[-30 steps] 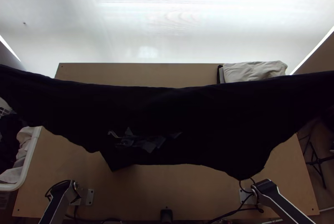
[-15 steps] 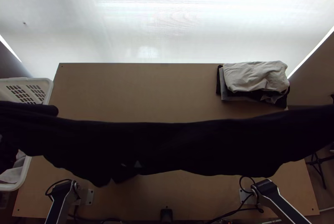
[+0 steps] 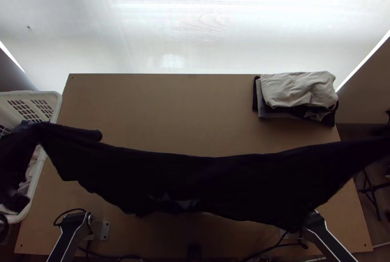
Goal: Fold the t-shirt
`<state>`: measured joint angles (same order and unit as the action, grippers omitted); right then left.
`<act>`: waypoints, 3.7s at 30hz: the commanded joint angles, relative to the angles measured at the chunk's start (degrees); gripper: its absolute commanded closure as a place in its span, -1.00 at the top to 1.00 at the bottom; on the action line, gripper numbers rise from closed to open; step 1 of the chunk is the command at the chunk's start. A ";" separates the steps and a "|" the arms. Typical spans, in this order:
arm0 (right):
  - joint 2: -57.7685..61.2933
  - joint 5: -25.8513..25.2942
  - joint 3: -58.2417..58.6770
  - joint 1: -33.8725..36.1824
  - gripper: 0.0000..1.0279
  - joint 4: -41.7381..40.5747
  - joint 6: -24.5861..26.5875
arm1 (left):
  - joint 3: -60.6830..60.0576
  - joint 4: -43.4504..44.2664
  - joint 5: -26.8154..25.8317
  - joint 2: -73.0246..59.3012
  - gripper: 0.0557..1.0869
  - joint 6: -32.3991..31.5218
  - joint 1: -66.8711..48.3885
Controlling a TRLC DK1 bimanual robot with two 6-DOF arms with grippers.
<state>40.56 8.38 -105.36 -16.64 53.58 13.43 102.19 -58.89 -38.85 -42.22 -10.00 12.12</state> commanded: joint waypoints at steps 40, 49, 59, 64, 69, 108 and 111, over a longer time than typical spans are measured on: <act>29.41 15.08 -18.39 13.57 -0.95 -18.16 -4.73 | 22.52 21.28 1.59 -32.14 -0.93 -7.40 0.01; 20.97 15.17 -23.40 9.17 -0.95 -14.30 -9.12 | 22.88 18.64 0.27 -21.15 -0.93 -9.60 0.27; 19.03 15.70 -27.53 9.17 -0.95 -10.78 -9.12 | 25.60 17.94 0.09 -16.93 -0.93 -9.86 1.94; 19.83 15.79 -27.71 9.79 -0.95 -9.46 -8.33 | 25.07 17.23 0.09 -17.37 -0.93 -10.65 2.12; 21.67 15.52 -21.11 10.49 -0.95 -5.51 -8.42 | 17.43 13.37 -2.02 -19.48 -0.93 -11.53 2.38; 61.13 16.14 17.03 19.19 -0.95 -37.85 4.50 | -15.88 45.80 8.62 -69.23 -0.93 5.25 -2.63; 64.83 15.70 13.08 19.19 -0.94 -37.76 4.50 | -12.37 45.53 9.23 -72.22 -0.93 5.25 -2.63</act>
<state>95.18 24.69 -83.79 2.28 16.82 17.47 81.80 -13.30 -30.94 -106.15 -5.26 9.76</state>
